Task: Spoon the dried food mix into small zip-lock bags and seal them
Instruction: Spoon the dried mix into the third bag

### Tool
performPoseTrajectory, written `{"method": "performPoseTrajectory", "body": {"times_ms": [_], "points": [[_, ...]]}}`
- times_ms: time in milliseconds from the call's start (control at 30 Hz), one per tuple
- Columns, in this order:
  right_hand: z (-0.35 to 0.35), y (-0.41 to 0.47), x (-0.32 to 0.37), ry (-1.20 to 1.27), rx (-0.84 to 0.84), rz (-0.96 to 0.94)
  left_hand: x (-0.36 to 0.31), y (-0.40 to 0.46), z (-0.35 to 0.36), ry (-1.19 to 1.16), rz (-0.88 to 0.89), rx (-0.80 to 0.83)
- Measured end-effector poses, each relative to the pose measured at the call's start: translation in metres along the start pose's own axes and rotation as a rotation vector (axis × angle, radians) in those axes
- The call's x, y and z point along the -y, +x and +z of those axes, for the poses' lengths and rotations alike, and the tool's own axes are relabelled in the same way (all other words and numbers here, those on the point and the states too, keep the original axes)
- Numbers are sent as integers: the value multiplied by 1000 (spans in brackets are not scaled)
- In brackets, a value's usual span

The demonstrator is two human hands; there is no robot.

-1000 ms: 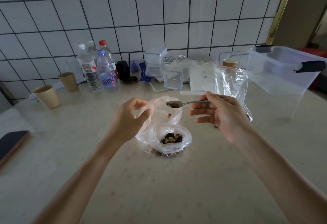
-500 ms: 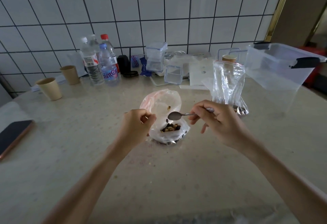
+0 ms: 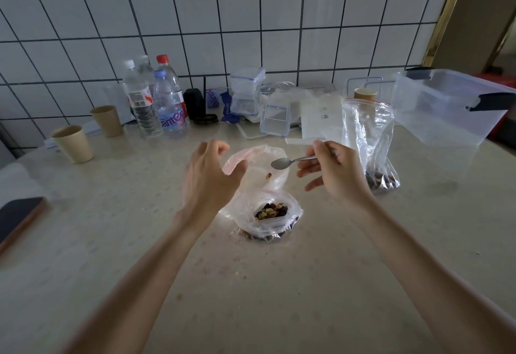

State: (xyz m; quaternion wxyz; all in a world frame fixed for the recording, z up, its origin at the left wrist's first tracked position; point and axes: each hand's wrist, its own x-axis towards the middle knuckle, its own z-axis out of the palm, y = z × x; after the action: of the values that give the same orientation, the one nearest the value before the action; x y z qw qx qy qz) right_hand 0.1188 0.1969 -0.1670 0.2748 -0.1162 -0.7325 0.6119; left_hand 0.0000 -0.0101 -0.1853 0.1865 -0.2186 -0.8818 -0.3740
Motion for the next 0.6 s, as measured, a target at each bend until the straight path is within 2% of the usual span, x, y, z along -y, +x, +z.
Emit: {"method": "performPoseTrajectory", "body": {"times_ms": [200, 333, 433, 600], "points": [[19, 11, -19, -259, -50, -37, -6, 41, 26, 15, -238, 321], [21, 10, -31, -342, -65, -67, 1, 44, 40, -74, -287, 391], [20, 9, -35, -257, -56, 1, 5, 39, 46, -143, -313, 393], [19, 8, -35, 79, -57, 266, 2, 31, 43, -253, -228, 409]]}}
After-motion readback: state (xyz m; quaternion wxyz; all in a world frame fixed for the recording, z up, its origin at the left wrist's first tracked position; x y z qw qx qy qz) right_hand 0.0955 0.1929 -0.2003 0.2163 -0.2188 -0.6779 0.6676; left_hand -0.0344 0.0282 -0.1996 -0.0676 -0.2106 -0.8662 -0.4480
